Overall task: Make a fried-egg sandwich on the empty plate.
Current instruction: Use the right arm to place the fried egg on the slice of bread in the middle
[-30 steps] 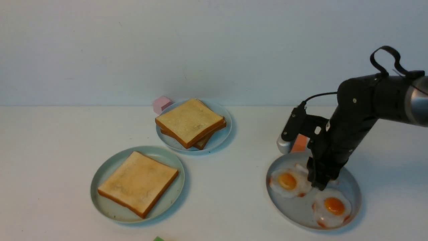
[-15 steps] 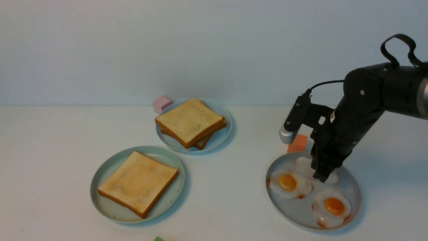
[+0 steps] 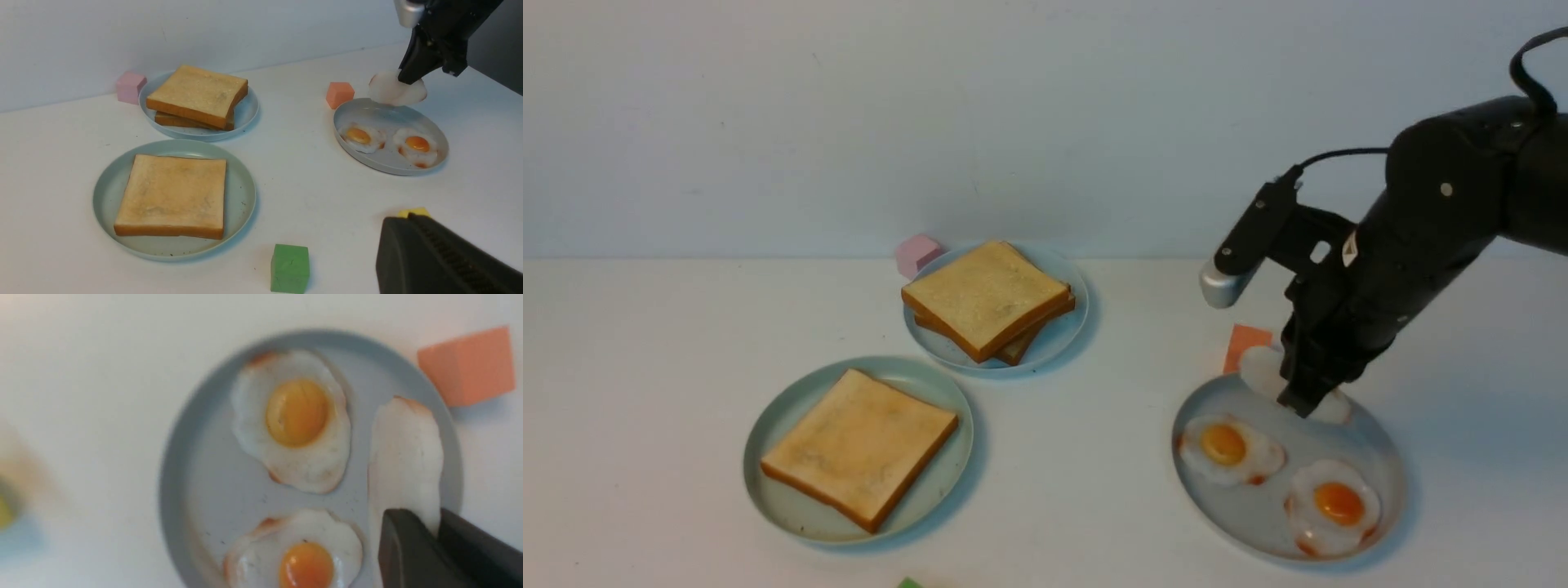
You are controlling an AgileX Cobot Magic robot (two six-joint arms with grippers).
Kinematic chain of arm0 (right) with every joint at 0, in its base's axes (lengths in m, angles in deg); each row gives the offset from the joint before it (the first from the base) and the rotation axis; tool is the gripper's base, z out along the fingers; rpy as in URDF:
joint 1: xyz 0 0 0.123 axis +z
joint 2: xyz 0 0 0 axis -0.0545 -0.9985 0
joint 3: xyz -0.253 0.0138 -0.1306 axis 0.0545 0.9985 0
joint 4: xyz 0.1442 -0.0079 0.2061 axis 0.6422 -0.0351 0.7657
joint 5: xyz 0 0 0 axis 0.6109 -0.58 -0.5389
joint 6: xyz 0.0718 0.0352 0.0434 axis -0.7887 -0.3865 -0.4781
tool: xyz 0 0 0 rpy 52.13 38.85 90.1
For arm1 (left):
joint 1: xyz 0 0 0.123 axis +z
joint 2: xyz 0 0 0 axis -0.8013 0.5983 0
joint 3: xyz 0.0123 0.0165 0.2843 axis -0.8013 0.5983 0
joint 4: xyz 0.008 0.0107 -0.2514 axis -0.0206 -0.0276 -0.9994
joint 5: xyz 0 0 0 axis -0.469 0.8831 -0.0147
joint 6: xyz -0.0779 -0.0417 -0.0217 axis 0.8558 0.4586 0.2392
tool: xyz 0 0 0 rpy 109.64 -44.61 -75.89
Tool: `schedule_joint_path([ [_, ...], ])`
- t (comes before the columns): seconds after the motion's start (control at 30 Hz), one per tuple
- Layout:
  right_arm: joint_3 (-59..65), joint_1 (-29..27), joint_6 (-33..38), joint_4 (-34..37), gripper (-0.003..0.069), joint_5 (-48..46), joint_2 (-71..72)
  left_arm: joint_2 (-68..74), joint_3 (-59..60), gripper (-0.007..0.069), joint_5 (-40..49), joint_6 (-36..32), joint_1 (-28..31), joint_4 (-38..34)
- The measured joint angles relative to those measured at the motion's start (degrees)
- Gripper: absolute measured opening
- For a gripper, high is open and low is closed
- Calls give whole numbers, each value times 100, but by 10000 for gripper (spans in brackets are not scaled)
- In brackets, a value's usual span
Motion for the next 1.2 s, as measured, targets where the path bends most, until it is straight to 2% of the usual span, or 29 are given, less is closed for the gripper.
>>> schedule_joint_path([
  [0.1,-123,621,-436,0,59,-48,199,0,0,4,0,159,0,161],
  [0.13,-142,671,-505,0,59,-46,212,0,0,4,0,159,0,182],
  [0.17,-343,1026,-731,-32,59,-46,218,0,0,3,-22,321,0,414],
  [0.27,-904,1766,-1153,-58,59,87,55,0,-86,3,-52,1136,0,1325],
  [0.37,-1641,2320,-1423,-62,59,244,-437,0,-220,3,1,2271,0,2219],
  [0.47,-2322,2643,-1558,-98,59,297,-1121,0,-242,3,175,2991,0,2645],
  [0.53,-2806,2752,-1607,-138,59,298,-1610,0,-242,3,260,3142,0,2715],
  [0.67,-3805,2811,-1678,-287,59,189,-2551,0,-242,3,271,3055,0,2569],
  [0.83,-4571,2811,-1740,-764,59,-228,-3284,0,-242,3,177,2446,0,2095],
  [1.07,-4890,2811,-1981,-1162,59,-285,-3735,0,-242,4,-108,1623,0,1425],
  [1.2,-4898,2811,-2043,-1106,59,-204,-3781,0,-242,4,-207,1510,0,1240],
])
